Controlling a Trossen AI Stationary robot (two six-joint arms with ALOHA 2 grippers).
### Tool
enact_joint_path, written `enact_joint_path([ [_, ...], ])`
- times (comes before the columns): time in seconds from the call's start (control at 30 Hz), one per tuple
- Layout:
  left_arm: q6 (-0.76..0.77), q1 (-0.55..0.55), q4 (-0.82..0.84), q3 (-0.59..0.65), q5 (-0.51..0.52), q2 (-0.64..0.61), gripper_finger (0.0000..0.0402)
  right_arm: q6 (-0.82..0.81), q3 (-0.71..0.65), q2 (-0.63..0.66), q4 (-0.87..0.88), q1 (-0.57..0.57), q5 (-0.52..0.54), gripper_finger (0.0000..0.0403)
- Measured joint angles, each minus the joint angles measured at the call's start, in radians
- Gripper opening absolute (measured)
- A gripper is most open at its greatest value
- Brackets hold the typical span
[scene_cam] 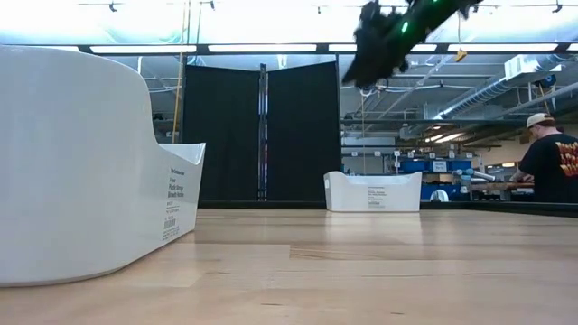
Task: Sort blocks by size
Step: Put the orange large block into the top white bin
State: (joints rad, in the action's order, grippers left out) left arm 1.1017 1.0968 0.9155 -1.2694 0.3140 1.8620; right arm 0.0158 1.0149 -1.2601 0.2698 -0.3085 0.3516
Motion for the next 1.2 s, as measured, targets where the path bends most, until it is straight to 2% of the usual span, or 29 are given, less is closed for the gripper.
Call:
enact_joint_path([
  [0.37,-0.032,-0.035,-0.020,-0.002,-0.056,0.085,0.0241,-0.048,0.000,0.165,0.001,0.377,0.112,0.0270],
  [0.5,-0.051,-0.050,-0.039,-0.005,-0.086,0.116,0.0207,-0.060,0.000,0.178,0.000,0.510,0.158,0.0267],
  [0.6,-0.052,-0.057,-0.037,-0.006,-0.104,0.122,0.0157,-0.070,0.000,0.178,0.002,0.592,0.205,0.0267],
  [0.67,-0.052,-0.060,-0.036,-0.006,-0.105,0.122,0.0127,-0.080,0.000,0.179,0.000,0.639,0.246,0.0267],
  [0.97,-0.048,-0.057,-0.022,-0.021,-0.147,0.120,0.0127,-0.110,0.000,0.179,0.001,0.784,0.342,0.0259],
  [1.1,-0.020,-0.032,0.109,-0.080,-0.145,0.092,0.0127,-0.122,0.000,0.179,0.001,0.830,0.372,0.0254],
  [1.2,-0.016,-0.017,0.187,-0.150,-0.121,0.023,0.0127,-0.129,0.000,0.179,0.000,0.856,0.395,0.0249],
])
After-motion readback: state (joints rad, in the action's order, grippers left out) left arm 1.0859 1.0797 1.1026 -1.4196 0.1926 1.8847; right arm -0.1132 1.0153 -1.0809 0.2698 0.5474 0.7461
